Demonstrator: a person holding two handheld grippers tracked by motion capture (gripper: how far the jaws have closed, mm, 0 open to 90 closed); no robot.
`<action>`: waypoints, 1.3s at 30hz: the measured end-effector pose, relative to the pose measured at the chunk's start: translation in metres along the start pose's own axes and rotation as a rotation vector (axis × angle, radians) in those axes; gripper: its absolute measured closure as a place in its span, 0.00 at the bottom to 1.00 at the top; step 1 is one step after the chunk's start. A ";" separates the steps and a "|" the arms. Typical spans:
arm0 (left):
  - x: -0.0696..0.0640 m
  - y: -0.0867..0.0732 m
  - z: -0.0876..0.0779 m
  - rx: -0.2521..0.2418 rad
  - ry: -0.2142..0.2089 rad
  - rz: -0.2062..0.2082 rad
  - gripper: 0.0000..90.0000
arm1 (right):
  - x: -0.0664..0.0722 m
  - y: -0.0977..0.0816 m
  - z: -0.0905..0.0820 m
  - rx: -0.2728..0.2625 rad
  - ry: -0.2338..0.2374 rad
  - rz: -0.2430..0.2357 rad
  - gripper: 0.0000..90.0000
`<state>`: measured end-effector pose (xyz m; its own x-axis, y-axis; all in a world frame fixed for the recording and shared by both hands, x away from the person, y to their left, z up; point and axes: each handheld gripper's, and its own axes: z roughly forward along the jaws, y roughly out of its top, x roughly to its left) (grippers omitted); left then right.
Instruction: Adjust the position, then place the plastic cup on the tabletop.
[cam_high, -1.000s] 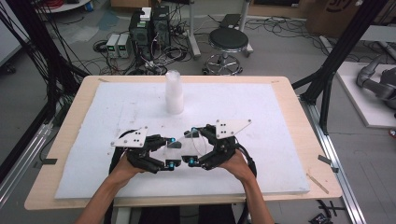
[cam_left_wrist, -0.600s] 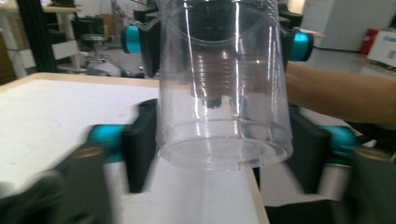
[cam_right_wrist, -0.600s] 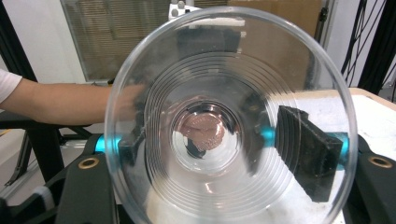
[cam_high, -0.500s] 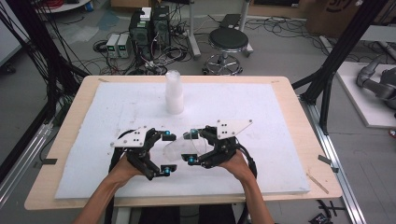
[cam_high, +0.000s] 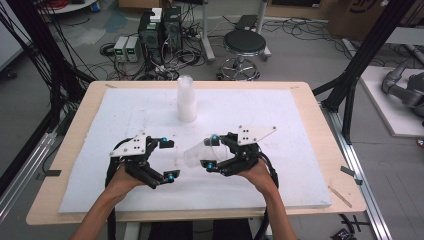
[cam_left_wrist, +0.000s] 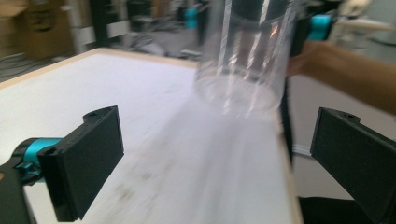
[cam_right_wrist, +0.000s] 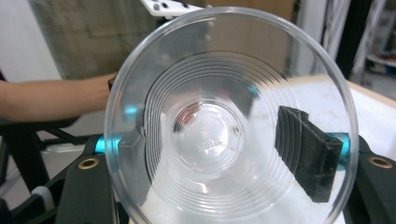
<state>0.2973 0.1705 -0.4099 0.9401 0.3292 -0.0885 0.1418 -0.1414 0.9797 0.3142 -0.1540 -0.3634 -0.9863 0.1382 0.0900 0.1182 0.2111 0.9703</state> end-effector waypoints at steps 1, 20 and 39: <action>0.002 -0.003 -0.004 0.009 0.039 -0.010 0.03 | -0.001 0.000 -0.001 0.011 -0.021 0.010 0.36; 0.024 -0.055 -0.060 0.092 0.415 -0.138 0.03 | -0.029 0.016 -0.007 0.418 -0.282 0.122 0.37; 0.025 -0.063 -0.062 0.046 0.464 -0.144 0.03 | -0.036 0.025 -0.002 0.522 -0.351 0.136 0.38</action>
<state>0.2929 0.2454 -0.4628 0.6743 0.7283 -0.1226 0.2835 -0.1019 0.9536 0.3526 -0.1554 -0.3419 -0.8727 0.4867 0.0400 0.3674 0.6004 0.7103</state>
